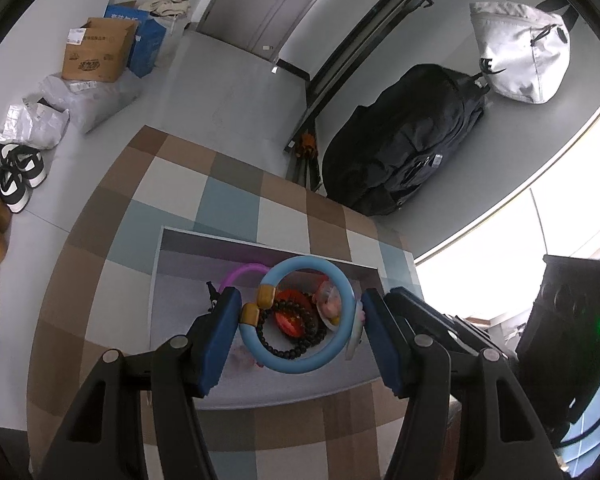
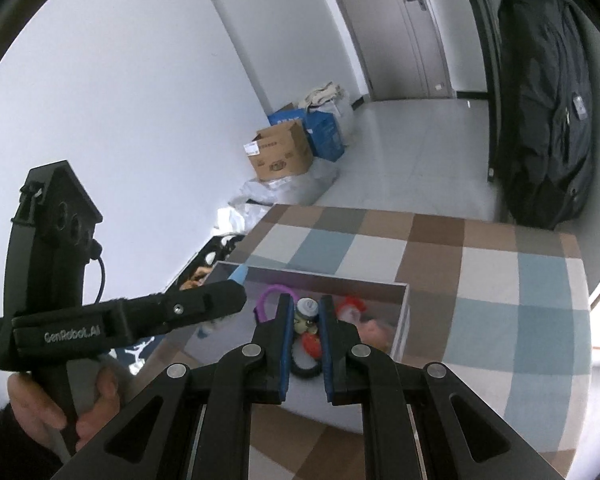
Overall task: Organize jewelry
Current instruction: 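Lower blue ring into box with left tool while right tool lowers white charm, then open both tools and withdraw them from the box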
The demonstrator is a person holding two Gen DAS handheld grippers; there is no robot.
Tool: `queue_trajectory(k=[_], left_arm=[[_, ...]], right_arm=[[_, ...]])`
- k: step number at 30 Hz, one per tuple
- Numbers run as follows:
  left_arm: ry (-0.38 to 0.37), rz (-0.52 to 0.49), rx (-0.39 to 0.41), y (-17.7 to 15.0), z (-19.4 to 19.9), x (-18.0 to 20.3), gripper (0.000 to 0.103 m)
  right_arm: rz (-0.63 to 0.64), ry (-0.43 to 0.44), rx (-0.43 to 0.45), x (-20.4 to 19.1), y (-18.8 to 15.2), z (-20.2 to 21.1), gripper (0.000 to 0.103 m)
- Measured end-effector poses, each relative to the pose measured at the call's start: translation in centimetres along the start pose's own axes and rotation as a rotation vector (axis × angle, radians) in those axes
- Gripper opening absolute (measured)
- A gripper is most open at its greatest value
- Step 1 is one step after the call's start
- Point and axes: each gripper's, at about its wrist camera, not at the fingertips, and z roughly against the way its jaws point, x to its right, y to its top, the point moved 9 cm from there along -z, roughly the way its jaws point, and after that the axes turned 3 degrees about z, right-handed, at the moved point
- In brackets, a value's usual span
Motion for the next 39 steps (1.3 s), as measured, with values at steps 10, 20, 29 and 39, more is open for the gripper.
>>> queue_trajectory(k=[10, 20, 29, 39], left_arm=[[0.046, -0.041, -0.031, 0.0, -1.5, -0.2, 0.057], [0.038, -0.057, -0.017, 0.3, -1.6, 0.3, 0.057], [0.034, -0.015, -0.004, 0.6, -1.4, 0.1, 0.073], [0.088, -0.033, 0.043, 1.0, -0.6, -0.3, 0.079]], right_arm=[[-0.070, 0.034, -0.024, 2.0, -0.7, -1.2, 0.012], [-0.144, 0.071, -0.032, 3.1, -0.7, -1.6, 0.012], [-0.173, 0.073, 0.025, 3.5, -0.1, -0.2, 0.041], [-0.168, 0.046, 0.050, 3.7, 0.0, 0.6, 0.075]])
